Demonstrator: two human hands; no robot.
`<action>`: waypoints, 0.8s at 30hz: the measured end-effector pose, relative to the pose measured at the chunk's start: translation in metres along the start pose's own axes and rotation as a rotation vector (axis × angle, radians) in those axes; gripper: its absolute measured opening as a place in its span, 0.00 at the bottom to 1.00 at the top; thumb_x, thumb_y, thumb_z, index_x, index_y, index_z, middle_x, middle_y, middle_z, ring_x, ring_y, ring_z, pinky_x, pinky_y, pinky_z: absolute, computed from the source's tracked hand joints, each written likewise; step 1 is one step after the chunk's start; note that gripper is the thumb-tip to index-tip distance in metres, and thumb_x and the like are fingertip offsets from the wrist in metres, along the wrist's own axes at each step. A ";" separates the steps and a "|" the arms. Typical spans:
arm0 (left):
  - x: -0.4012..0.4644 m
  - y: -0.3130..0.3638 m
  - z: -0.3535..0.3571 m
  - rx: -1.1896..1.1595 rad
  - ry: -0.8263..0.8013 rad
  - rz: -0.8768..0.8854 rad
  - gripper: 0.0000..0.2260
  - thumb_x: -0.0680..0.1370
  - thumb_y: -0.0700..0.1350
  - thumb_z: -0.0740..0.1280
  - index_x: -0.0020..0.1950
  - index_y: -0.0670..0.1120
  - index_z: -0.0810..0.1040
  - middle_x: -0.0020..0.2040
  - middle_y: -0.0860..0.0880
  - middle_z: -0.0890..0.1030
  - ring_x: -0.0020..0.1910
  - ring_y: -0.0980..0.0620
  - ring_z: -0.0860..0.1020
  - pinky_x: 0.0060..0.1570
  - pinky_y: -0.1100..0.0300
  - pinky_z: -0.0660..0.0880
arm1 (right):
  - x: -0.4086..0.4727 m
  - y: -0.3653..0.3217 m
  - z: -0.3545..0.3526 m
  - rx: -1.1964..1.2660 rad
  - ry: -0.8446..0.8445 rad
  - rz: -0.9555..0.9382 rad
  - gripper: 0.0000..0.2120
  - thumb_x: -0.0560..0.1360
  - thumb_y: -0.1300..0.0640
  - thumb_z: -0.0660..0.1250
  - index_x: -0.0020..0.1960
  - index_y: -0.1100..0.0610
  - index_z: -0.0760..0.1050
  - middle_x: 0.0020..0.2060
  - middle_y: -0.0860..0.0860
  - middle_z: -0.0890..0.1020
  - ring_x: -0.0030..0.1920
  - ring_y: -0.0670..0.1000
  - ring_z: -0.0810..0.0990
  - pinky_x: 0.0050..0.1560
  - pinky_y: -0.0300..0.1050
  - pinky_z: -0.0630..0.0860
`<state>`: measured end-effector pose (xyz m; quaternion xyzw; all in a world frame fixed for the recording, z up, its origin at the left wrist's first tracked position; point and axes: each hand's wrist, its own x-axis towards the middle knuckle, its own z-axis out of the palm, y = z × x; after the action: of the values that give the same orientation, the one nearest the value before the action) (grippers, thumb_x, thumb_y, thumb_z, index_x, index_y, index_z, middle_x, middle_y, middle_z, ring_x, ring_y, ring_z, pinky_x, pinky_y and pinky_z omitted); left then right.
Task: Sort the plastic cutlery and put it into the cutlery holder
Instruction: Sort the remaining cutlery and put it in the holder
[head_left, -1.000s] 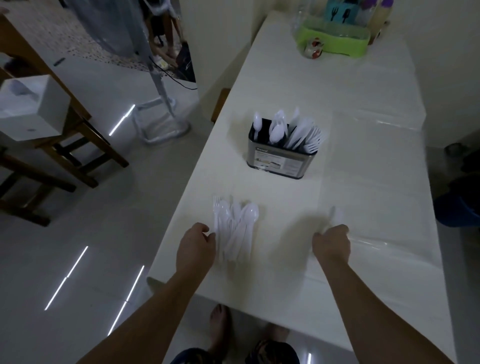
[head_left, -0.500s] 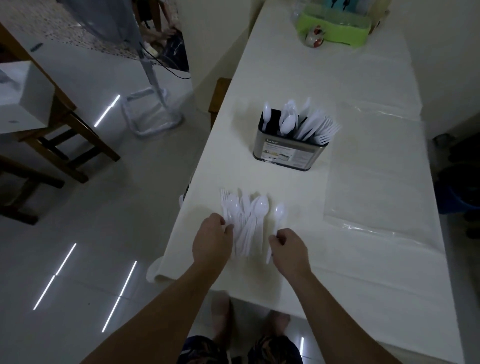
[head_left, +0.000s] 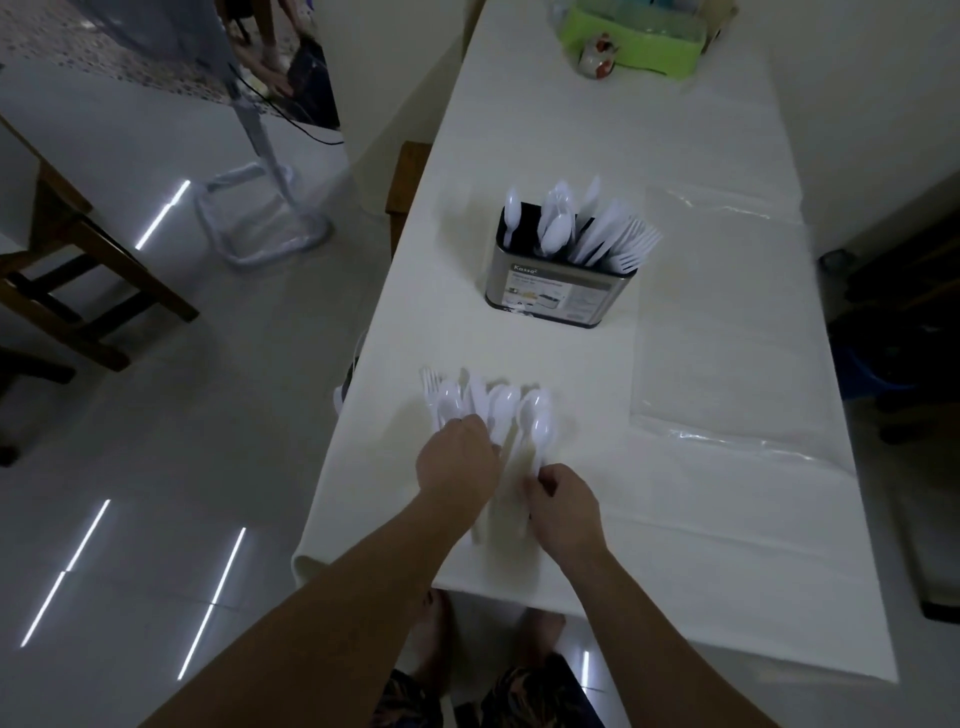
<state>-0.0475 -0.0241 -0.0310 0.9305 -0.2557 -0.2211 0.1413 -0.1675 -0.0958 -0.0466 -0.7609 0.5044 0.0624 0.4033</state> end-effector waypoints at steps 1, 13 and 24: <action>0.001 0.000 -0.001 -0.029 -0.026 -0.023 0.11 0.80 0.52 0.61 0.53 0.45 0.75 0.48 0.49 0.79 0.47 0.49 0.80 0.43 0.58 0.75 | 0.000 0.000 0.000 0.001 0.003 0.005 0.08 0.79 0.51 0.61 0.45 0.52 0.75 0.37 0.45 0.78 0.39 0.47 0.77 0.34 0.35 0.65; 0.006 -0.014 -0.005 -0.574 -0.132 -0.197 0.10 0.76 0.39 0.65 0.57 0.45 0.79 0.52 0.45 0.83 0.50 0.44 0.83 0.55 0.47 0.80 | 0.005 -0.022 0.004 0.092 0.057 0.075 0.05 0.76 0.54 0.64 0.43 0.54 0.75 0.37 0.48 0.81 0.38 0.48 0.78 0.31 0.35 0.67; 0.010 0.000 -0.014 -0.808 -0.193 -0.292 0.14 0.77 0.53 0.65 0.38 0.44 0.76 0.35 0.46 0.77 0.35 0.48 0.75 0.39 0.55 0.73 | 0.007 -0.047 0.002 0.155 0.098 -0.026 0.09 0.79 0.54 0.61 0.45 0.54 0.78 0.36 0.46 0.80 0.38 0.48 0.78 0.36 0.38 0.70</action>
<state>-0.0326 -0.0276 -0.0222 0.8020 -0.0267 -0.4068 0.4366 -0.1250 -0.0912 -0.0254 -0.7363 0.5169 -0.0195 0.4363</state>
